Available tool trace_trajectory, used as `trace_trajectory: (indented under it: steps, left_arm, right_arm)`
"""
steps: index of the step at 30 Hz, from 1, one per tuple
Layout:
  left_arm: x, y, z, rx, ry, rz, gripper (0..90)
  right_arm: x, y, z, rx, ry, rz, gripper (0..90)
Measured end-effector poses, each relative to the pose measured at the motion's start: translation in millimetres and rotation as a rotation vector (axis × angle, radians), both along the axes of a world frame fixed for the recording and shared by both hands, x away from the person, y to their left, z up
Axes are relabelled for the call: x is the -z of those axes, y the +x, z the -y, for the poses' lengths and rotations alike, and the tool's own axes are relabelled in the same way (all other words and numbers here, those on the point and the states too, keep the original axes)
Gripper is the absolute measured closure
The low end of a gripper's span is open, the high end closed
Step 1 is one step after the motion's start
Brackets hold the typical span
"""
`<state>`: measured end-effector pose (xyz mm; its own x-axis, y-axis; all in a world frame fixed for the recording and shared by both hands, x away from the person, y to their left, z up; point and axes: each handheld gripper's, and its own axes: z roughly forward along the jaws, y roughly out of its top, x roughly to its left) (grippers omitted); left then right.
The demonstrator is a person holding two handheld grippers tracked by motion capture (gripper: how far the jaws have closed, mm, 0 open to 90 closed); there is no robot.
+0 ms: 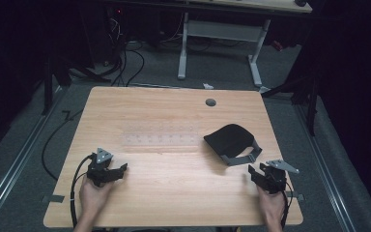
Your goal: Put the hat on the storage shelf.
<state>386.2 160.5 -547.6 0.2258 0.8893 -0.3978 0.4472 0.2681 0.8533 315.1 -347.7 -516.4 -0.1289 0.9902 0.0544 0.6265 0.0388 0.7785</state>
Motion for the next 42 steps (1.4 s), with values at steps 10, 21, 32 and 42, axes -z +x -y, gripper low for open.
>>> trace_trajectory:
  steps: [10, 21, 32, 42]
  left_arm:
    - [0.1, 0.2, 0.3, -0.001, 0.002, 0.000, 29.5]
    - [0.1, 0.2, 0.3, -0.001, 0.002, 0.000, 29.5]
    - [0.1, 0.5, 0.4, 0.005, 0.001, 0.000, 29.3]
    - [0.1, 0.6, 0.4, 0.006, 0.003, 0.000, 29.5]
  right_arm:
    - [-17.6, 18.0, 7.4, -0.002, 0.017, 0.026, 47.5]
    - [-29.3, 42.3, 12.3, -0.002, 0.042, 0.031, 43.6]
    - [-39.4, 67.0, 9.1, -0.026, 0.042, 0.007, 40.3]
    - [-35.1, 91.9, 2.9, -0.053, 0.072, -0.036, 39.1]
